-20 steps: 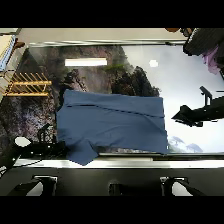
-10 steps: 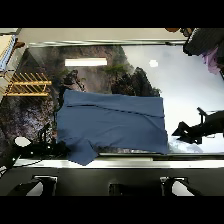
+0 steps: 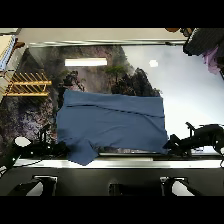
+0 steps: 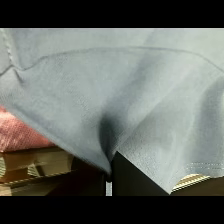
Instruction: Fold the clothes and pants, and hang the long-sleeved shirts on hangers.
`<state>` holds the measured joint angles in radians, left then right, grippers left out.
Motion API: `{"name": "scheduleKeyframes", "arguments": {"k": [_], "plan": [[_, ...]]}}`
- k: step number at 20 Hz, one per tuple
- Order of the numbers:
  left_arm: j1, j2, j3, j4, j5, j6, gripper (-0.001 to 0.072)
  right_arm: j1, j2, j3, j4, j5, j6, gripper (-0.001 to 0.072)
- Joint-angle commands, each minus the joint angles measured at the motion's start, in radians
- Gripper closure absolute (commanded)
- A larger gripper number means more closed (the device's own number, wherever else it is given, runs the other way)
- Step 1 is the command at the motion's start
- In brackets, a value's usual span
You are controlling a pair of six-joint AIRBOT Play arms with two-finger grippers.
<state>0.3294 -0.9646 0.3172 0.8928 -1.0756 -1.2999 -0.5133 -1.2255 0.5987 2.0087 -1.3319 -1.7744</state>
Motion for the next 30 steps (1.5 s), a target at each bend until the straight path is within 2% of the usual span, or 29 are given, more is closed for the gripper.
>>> {"name": "scheduleKeyframes", "arguments": {"k": [1,6,8,10,11,14,17,21,24,25,27,30], "plan": [[0.0,0.001,0.001,0.0,0.0,-0.002,0.069,0.0,0.0,-0.024,0.003,0.024,-0.017,0.0333],[0.0,0.001,0.001,0.0,0.004,-0.002,0.069,0.02,0.0,-0.032,0.008,0.043,-0.017,0.0334],[0.0,0.001,0.002,0.0,0.004,-0.002,0.069,0.074,0.0,-0.051,0.011,0.068,-0.015,0.0364],[0.0,0.001,0.002,0.0,0.004,-0.009,0.069,0.122,0.0,-0.053,0.017,0.11,0.018,0.0594],[0.0,0.001,0.002,0.0,0.004,-0.009,0.069,0.13,0.005,-0.053,0.03,0.126,0.024,0.0685],[0.0,0.006,0.024,0.001,-0.006,-0.009,0.0691,0.13,0.06,-0.042,0.04,0.118,0.056,0.0683],[-0.001,0.016,0.092,0.005,-0.032,-0.062,0.0692,0.13,0.161,-0.025,0.037,0.04,0.101,0.0683],[-0.019,-0.006,0.259,0.009,-0.027,-0.062,0.0693,0.149,0.215,0.011,0.134,0.059,0.043,0.0683],[-0.04,-0.099,0.416,0.009,-0.024,-0.069,0.0693,0.266,0.168,0.128,0.125,0.175,0.037,0.0683],[-0.048,-0.14,0.468,0.009,-0.024,-0.069,0.0693,0.295,0.135,0.186,0.085,0.2,0.074,0.0683],[-0.062,-0.239,0.589,0.009,-0.025,-0.07,0.0693,0.313,0.05,0.31,0.024,0.216,0.128,0.0683],[-0.071,-0.391,0.766,0.008,-0.04,-0.078,0.0693,0.312,-0.089,0.476,0.021,0.204,0.13,0.0683]]}}
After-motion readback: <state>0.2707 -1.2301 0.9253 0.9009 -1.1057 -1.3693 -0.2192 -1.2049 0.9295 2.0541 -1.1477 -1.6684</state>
